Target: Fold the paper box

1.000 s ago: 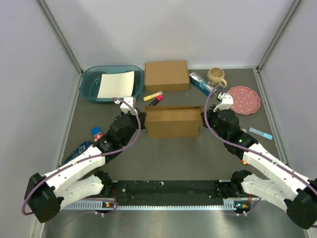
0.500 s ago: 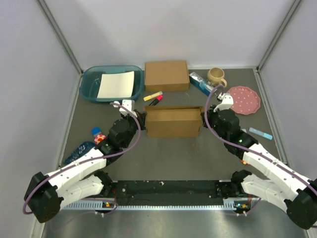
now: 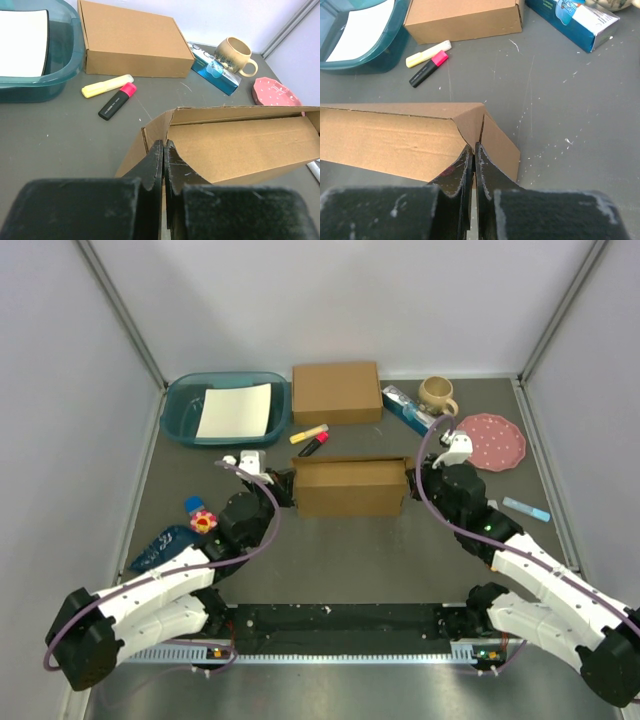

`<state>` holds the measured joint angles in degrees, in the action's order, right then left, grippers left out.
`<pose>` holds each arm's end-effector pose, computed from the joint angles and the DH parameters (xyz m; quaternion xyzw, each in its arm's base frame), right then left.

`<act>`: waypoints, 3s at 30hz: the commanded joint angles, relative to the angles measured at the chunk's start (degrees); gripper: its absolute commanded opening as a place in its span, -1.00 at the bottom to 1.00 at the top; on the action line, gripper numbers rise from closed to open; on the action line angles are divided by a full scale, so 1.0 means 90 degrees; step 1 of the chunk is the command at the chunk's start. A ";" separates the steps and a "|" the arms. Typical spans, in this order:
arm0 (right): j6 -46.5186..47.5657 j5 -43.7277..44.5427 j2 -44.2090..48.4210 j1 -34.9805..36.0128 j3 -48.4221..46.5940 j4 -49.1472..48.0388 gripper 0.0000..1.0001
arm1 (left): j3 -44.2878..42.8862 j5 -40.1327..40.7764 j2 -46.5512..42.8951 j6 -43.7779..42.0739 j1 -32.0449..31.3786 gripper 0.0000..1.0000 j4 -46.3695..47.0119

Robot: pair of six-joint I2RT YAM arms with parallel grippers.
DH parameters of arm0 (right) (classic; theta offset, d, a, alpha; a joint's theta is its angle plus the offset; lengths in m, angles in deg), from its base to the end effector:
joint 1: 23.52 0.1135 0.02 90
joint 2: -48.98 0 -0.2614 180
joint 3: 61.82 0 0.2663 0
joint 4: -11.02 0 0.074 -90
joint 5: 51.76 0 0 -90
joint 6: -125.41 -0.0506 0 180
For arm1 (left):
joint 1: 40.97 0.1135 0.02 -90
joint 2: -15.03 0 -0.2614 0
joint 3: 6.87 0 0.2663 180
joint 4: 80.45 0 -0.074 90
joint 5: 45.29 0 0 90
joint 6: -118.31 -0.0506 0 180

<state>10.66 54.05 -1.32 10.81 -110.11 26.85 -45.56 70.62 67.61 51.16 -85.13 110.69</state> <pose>0.2026 0.1217 0.2677 0.0139 0.8045 0.1909 0.5623 0.1869 -0.1507 0.2514 -0.0216 0.7219 -0.2358 0.6502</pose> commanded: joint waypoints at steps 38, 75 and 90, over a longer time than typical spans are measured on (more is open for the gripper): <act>0.0006 -0.0243 -0.0153 0.0004 0.0168 0.1026 -1.00 | 0.0177 0.0676 -0.0705 0.0869 0.0063 -1.00 -0.1630; -0.0043 -0.0341 -0.0104 0.0004 0.0227 0.0997 -1.00 | 0.0235 -0.1697 -0.1144 0.1661 0.1508 -0.36 -0.1308; -0.0091 -0.0370 -0.0104 0.0014 0.0217 0.0977 -1.00 | -0.0155 -0.2468 -0.0950 0.0742 0.1499 -0.66 -0.1279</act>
<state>9.56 49.09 -1.65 11.18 -110.13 26.45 -45.03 52.06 57.95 61.48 -71.99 98.50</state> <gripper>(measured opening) 0.007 0.283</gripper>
